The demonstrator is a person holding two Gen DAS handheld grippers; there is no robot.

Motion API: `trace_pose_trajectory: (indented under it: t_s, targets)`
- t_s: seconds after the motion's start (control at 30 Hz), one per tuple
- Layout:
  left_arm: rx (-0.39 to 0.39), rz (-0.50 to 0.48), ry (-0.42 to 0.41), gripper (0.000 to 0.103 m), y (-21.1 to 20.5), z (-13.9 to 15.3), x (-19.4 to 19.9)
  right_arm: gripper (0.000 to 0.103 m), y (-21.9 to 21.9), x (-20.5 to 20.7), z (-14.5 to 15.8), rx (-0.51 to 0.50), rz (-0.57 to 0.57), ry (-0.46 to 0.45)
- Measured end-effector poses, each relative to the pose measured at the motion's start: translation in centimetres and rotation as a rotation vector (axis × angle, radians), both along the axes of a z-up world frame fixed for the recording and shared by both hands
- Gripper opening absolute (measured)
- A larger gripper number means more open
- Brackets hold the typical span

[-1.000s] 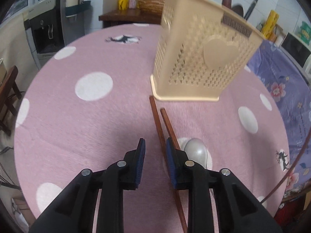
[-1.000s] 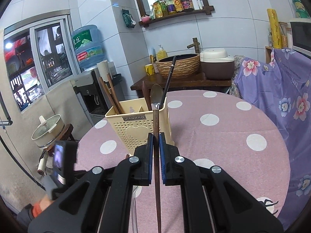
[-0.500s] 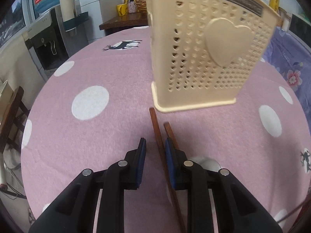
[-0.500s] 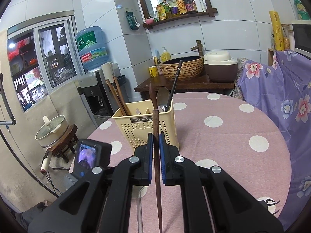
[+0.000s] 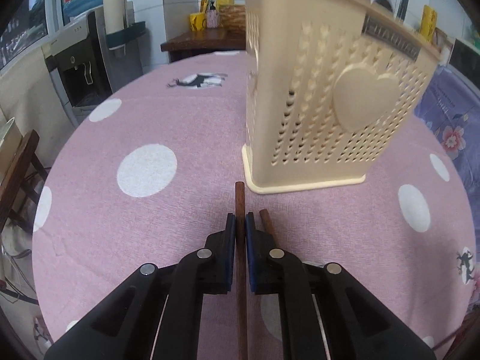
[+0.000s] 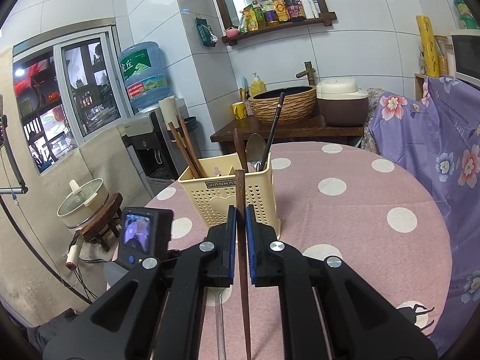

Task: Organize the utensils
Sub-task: 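Lift both wooden chopsticks and carry them upright to the beige holder, then lower both chopsticks into the holder and open both tools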

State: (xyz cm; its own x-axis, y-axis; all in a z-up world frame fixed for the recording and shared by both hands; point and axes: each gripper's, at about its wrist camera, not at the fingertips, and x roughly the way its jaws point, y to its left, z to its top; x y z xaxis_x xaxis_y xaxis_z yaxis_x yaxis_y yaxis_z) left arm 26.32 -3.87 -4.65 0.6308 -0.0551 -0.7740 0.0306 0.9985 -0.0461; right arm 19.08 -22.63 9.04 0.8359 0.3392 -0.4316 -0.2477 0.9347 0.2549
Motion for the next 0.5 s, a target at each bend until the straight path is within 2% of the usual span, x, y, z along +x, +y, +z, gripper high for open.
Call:
trace_pose_trajectory:
  t_s: [0.23,0.37,0.5]
  targets:
    - [-0.151,-0.034,-0.187,0.008,3.0,7.7,-4.6,0.007,-0.9,-0.6,0.7,0.021,0.007,-0.021]
    - [-0.171,-0.029,-0.305,0.008,4.8,11.6,-7.1,0.007,-0.9,-0.9,1.2,0.017,0.014,-0.032]
    - [-0.166,-0.016,-0.361,0.008,5.4,13.1,-7.8,0.007,-0.6,-0.9,1.6,0.008,0.022,-0.04]
